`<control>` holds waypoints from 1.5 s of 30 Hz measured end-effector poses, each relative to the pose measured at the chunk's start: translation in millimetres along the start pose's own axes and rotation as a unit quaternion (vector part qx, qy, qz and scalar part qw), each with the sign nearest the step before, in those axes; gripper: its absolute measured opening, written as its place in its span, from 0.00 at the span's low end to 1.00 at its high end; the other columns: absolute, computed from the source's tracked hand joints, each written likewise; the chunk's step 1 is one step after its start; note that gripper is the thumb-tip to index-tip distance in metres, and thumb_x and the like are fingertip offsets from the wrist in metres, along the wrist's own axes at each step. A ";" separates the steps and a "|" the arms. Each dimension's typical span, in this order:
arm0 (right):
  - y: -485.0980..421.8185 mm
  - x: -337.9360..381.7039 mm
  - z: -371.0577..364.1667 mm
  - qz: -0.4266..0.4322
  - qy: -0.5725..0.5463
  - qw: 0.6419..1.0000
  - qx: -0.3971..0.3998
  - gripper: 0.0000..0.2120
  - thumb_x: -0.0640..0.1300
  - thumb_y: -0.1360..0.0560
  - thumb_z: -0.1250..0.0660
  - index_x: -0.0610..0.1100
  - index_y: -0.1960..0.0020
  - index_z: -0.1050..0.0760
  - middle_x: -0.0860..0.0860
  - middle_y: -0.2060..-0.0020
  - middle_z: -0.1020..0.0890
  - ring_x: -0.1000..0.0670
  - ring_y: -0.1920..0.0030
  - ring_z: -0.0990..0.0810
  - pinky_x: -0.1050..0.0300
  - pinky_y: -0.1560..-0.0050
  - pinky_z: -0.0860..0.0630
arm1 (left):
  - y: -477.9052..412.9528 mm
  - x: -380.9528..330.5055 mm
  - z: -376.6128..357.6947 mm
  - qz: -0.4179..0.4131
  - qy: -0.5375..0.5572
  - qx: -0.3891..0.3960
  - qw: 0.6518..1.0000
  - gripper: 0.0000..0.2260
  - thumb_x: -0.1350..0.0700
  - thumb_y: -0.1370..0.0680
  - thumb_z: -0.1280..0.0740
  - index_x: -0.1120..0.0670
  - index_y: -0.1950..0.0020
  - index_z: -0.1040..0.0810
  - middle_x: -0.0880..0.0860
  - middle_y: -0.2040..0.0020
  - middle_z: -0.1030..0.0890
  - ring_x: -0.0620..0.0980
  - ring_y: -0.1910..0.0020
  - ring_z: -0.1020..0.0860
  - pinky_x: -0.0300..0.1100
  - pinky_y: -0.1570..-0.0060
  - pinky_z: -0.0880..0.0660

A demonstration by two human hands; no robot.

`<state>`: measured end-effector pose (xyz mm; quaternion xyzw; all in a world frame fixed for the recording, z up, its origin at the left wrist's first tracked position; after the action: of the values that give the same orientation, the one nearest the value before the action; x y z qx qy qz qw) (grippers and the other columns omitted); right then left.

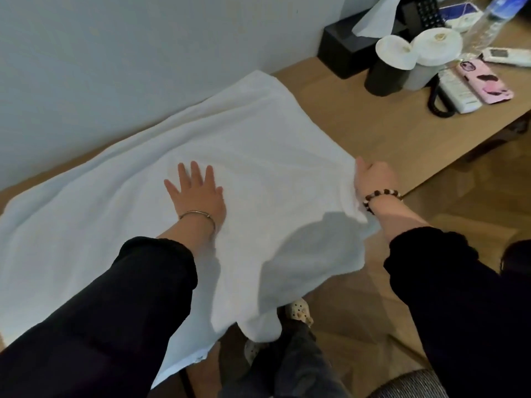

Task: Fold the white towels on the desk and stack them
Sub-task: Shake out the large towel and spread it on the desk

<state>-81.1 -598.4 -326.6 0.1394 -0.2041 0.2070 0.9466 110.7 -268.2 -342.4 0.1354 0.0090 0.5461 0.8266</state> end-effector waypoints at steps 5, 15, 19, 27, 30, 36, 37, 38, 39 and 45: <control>45.5 -27.7 -2.5 0.027 0.074 0.997 -0.020 0.23 0.56 0.19 0.51 0.38 0.46 0.27 0.40 0.54 0.21 0.38 0.52 0.22 0.54 0.59 0.35 | 37.8 -115.7 12.1 -0.208 0.128 -0.003 0.970 0.25 0.46 0.18 0.53 0.47 0.22 0.55 0.53 0.22 0.56 0.57 0.24 0.59 0.59 0.29 0.55; -10.2 -22.2 21.0 0.122 0.073 0.984 0.108 0.25 0.55 0.21 0.40 0.45 0.72 0.41 0.49 0.76 0.36 0.47 0.73 0.37 0.54 0.71 0.43 | 41.0 -143.6 -14.6 -0.247 0.037 -0.025 0.968 0.30 0.38 0.25 0.63 0.43 0.24 0.63 0.49 0.22 0.62 0.53 0.24 0.63 0.59 0.29 0.59; 20.2 -51.2 12.5 0.057 0.017 0.997 -0.048 0.23 0.58 0.21 0.53 0.48 0.69 0.36 0.50 0.73 0.30 0.45 0.69 0.30 0.55 0.65 0.36 | 41.9 -142.8 -12.9 -0.244 0.035 -0.032 0.969 0.30 0.38 0.24 0.61 0.43 0.23 0.61 0.49 0.22 0.60 0.53 0.24 0.62 0.59 0.29 0.58; 31.9 -73.7 32.4 -0.013 -0.004 0.983 -0.184 0.13 0.49 0.20 0.45 0.45 0.60 0.31 0.47 0.64 0.26 0.42 0.59 0.26 0.55 0.61 0.36 | 43.6 -145.2 -8.9 -0.255 0.040 -0.045 0.965 0.29 0.41 0.23 0.57 0.44 0.23 0.59 0.48 0.22 0.59 0.51 0.24 0.60 0.57 0.28 0.57; 60.2 -3.2 1.5 0.210 0.034 0.967 -0.140 0.17 0.46 0.22 0.45 0.40 0.39 0.25 0.40 0.43 0.22 0.39 0.41 0.26 0.45 0.41 0.31 | 42.9 -145.7 -8.0 -0.252 0.038 -0.048 0.966 0.29 0.41 0.23 0.57 0.45 0.23 0.60 0.48 0.22 0.60 0.52 0.24 0.61 0.57 0.28 0.58; 29.1 2.9 -37.8 0.149 0.226 0.961 0.056 0.25 0.50 0.18 0.56 0.49 0.22 0.57 0.50 0.23 0.55 0.48 0.23 0.57 0.39 0.27 0.58 | 41.1 -146.2 -7.8 -0.249 0.063 -0.044 0.966 0.30 0.41 0.22 0.55 0.49 0.22 0.59 0.48 0.22 0.59 0.51 0.24 0.61 0.56 0.28 0.59; 26.1 13.9 -40.8 0.150 0.235 0.959 0.056 0.26 0.51 0.18 0.57 0.49 0.22 0.58 0.49 0.23 0.57 0.47 0.23 0.58 0.40 0.27 0.58 | 40.1 -145.5 -6.9 -0.244 0.074 -0.040 0.966 0.30 0.42 0.22 0.54 0.51 0.22 0.59 0.48 0.22 0.58 0.50 0.24 0.60 0.55 0.27 0.59; 29.9 32.1 -48.5 0.192 0.229 0.952 0.064 0.26 0.52 0.18 0.57 0.49 0.22 0.59 0.48 0.23 0.58 0.47 0.23 0.60 0.41 0.27 0.60 | 39.3 -144.3 -6.3 -0.237 0.091 -0.037 0.967 0.30 0.44 0.21 0.52 0.53 0.22 0.58 0.49 0.22 0.57 0.49 0.23 0.59 0.54 0.27 0.60; 38.7 49.5 -60.0 0.250 0.218 0.940 0.083 0.26 0.52 0.18 0.56 0.50 0.22 0.58 0.49 0.23 0.59 0.48 0.24 0.60 0.43 0.27 0.61 | 38.2 -141.6 -5.3 -0.228 0.112 -0.035 0.967 0.30 0.46 0.21 0.50 0.54 0.22 0.56 0.50 0.22 0.55 0.49 0.23 0.57 0.51 0.27 0.59; 17.4 72.2 -76.3 0.228 0.223 0.943 0.096 0.26 0.51 0.18 0.56 0.52 0.22 0.59 0.52 0.23 0.60 0.51 0.24 0.61 0.44 0.27 0.62 | 9.0 -128.9 30.3 -0.256 0.133 -0.087 0.953 0.21 0.56 0.24 0.42 0.53 0.31 0.31 0.52 0.32 0.31 0.54 0.36 0.34 0.45 0.45 0.41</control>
<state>-3.8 -532.4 -358.4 0.1294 0.0062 0.4618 0.8775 55.6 -388.1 -328.2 -0.0183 0.1058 0.3277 0.9386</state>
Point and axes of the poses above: each hand's wrist, its own y-axis away from the middle knuckle, its own z-axis out of the back of the hand, x = y × z, the point moved 8 cm from there along -y, towards the middle knuckle
